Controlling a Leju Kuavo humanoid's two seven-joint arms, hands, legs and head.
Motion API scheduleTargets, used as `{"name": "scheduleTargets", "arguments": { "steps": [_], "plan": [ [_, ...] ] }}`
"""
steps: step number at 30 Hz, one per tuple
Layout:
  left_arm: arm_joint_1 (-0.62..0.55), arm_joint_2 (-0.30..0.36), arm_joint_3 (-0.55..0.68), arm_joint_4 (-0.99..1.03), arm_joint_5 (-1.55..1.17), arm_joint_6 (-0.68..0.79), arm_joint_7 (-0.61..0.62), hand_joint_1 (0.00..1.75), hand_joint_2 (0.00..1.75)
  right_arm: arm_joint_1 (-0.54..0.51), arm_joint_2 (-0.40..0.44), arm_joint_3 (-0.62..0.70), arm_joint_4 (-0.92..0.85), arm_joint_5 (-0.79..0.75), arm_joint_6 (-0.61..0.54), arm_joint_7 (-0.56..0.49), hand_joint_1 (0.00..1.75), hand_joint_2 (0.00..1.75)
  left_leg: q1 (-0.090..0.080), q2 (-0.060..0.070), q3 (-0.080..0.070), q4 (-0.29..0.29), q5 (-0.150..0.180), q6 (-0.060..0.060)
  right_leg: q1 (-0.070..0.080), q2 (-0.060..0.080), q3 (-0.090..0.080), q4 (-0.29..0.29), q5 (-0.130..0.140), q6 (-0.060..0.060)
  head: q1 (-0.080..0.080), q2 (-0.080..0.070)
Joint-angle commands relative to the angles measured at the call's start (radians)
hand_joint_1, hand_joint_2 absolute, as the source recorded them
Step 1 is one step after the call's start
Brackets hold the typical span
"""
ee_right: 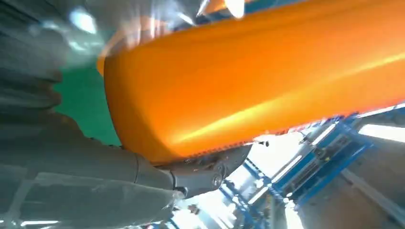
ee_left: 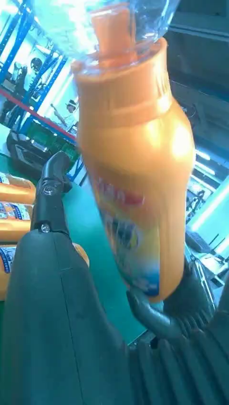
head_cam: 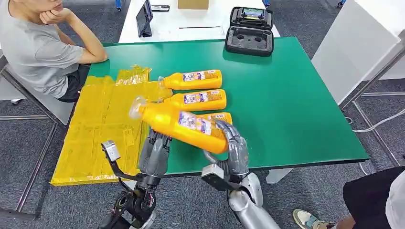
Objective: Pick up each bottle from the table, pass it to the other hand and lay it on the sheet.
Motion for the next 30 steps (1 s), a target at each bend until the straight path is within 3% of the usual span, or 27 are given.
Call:
{"name": "scheduleTargets", "arguments": {
  "steps": [1, 6, 7, 30],
  "plan": [
    [-0.032, 0.029, -0.041, 0.032, 0.001, -0.012, 0.013, 0.0, 0.0, -0.042, 0.0, 0.04, 0.061, -0.118, 0.001, 0.0, 1.75, 1.75, 0.0, 0.001, 0.004, -0.001, -0.001, -0.001, 0.0, 0.0, 0.004, -0.001, -0.001, 0.0, 0.0, 0.0],
    [-0.031, 0.02, -0.052, 0.038, 0.019, -0.039, 0.023, 0.0, 0.0, -0.048, -0.009, 0.06, 0.033, -0.251, 0.055, 0.0, 1.75, 1.75, 0.0, 0.001, 0.003, -0.001, -0.001, 0.0, 0.0, 0.0, 0.003, -0.001, -0.001, 0.0, 0.0, 0.0],
    [-0.031, 0.017, -0.057, 0.039, 0.023, -0.045, 0.031, 0.0, 1.75, -0.049, -0.011, 0.063, 0.03, -0.264, 0.066, 0.0, 1.75, 1.75, -0.001, 0.001, 0.005, -0.001, -0.001, 0.0, 0.0, 0.0, 0.004, -0.001, -0.001, 0.0, 0.0, 0.0],
    [-0.095, -0.031, -0.107, 0.107, -0.057, 0.031, 0.032, 0.0, 1.75, -0.134, 0.01, 0.177, 0.11, -0.27, 0.071, 0.0, 1.75, 1.75, 0.0, 0.001, 0.005, -0.001, -0.001, 0.0, 0.0, -0.001, 0.005, -0.001, -0.001, 0.0, 0.0, 0.0]
  ]
}}
